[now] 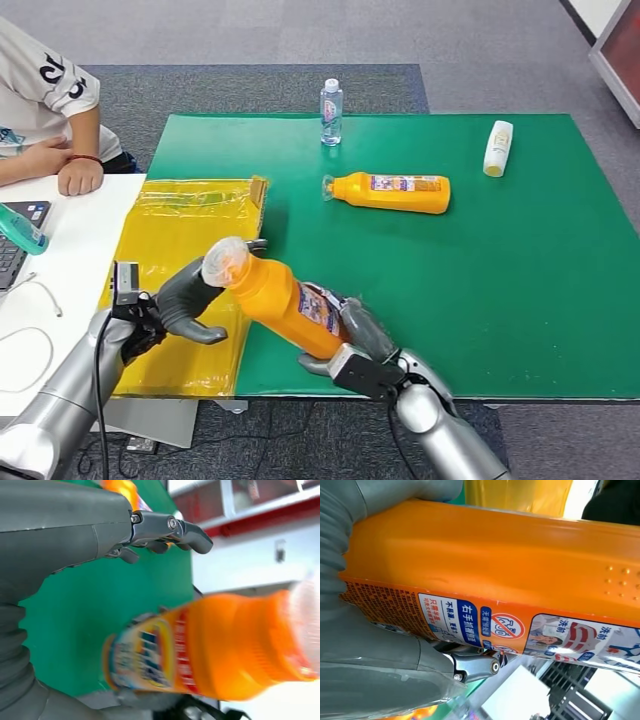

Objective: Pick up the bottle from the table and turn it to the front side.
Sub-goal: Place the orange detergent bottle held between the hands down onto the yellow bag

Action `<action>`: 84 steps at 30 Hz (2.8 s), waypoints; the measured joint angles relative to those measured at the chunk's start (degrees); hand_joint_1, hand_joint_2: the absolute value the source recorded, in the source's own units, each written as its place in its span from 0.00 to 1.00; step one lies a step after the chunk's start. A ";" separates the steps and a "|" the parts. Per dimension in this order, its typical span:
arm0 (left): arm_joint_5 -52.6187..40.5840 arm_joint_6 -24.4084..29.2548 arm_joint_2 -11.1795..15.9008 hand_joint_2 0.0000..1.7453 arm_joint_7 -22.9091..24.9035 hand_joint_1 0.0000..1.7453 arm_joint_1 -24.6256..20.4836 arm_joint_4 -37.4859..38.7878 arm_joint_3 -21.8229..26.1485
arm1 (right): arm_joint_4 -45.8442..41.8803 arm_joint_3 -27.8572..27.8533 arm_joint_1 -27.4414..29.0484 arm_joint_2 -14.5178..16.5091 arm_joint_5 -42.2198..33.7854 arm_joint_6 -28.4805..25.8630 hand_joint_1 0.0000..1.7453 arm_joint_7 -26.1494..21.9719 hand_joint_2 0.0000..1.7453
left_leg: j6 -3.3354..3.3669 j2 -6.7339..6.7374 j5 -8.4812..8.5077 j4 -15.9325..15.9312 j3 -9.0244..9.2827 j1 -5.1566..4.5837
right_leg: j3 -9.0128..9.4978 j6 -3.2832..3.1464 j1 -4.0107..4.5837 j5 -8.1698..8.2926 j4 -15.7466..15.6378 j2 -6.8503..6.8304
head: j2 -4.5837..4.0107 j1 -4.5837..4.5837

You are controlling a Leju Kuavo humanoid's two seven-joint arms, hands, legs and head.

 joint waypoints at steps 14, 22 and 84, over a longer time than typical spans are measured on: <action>0.02 -2.73 -3.62 1.00 -0.01 0.00 -0.71 -1.30 -0.71 | 2.83 2.60 -1.28 2.39 -0.26 0.50 1.00 0.01 1.00 | -0.01 0.00 0.03 0.00 0.00 0.00 | 0.00 -0.01 0.00 0.03 0.00 0.00 | 0.00 -0.01; 0.08 -0.92 -4.96 1.00 -0.01 0.00 -0.36 -1.31 -0.89 | 2.72 3.15 -0.98 3.56 4.94 -6.70 1.00 2.90 1.00 | -0.01 0.00 0.03 0.00 -0.02 0.00 | 0.00 -0.01 0.00 0.02 0.00 0.00 | 0.00 0.01; -1.80 2.20 -5.05 1.00 -0.02 1.00 4.34 -4.56 0.09 | 9.01 8.36 -1.93 6.54 16.38 -15.68 1.00 10.73 1.00 | -0.03 0.01 0.03 0.00 -0.05 0.00 | -0.11 -0.04 0.01 0.04 0.00 0.01 | 0.00 -0.01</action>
